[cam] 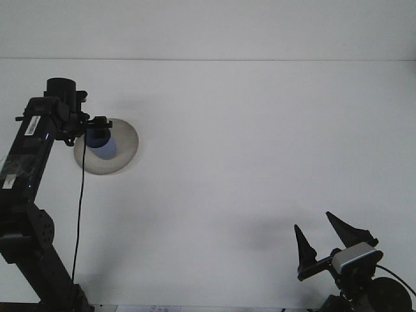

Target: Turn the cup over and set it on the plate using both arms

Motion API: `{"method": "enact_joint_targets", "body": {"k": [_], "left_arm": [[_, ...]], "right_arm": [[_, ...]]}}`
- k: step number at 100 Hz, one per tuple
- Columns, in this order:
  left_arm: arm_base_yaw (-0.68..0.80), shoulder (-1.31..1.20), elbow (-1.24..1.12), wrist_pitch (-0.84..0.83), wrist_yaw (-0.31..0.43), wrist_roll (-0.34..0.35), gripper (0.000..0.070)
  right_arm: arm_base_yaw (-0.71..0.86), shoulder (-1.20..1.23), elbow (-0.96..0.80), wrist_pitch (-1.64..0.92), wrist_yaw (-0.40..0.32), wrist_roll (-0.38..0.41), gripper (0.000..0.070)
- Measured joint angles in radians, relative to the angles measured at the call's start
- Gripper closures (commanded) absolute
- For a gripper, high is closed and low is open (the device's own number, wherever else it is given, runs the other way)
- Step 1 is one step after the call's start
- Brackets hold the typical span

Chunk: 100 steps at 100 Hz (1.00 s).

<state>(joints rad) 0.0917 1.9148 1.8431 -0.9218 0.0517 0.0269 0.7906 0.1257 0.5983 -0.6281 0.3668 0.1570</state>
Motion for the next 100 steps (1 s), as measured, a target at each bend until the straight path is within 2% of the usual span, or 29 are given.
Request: {"method": "enact_joint_targets", "body": {"k": [8,29,39,58,73,91,100], "left_arm": [[0.003,0.000,0.048,-0.031,0.026,-0.010,0.0263],[0.004,-0.079,0.084,-0.055,0.030,-0.026,0.0263],[0.004,-0.193,0.084,-0.055,0.040,-0.035,0.0263],[-0.003,-0.484,0.058,0.011,0.126,-0.056,0.0262],[-0.088,-0.729,-0.140,0.119,0.130,-0.072,0.0262],[-0.259,-1.017,-0.534,0.277,0.133,-0.077,0.0262],[-0.341,-1.160,-0.723,0.344,0.133,-0.109,0.0262]], "right_arm": [[0.000,0.000,0.000,0.000,0.000,0.000,0.0141],[0.000,0.000,0.000,0.000,0.000,0.000,0.0141],[0.000,0.000,0.000,0.000,0.000,0.000,0.0141],[0.000,0.000,0.000,0.000,0.000,0.000,0.0141],[0.000,0.000,0.000,0.000,0.000,0.000,0.0141],[0.000,0.000,0.000,0.001,0.000,0.000,0.0141],[0.000,0.000,0.000,0.002,0.000,0.000,0.0141]]}}
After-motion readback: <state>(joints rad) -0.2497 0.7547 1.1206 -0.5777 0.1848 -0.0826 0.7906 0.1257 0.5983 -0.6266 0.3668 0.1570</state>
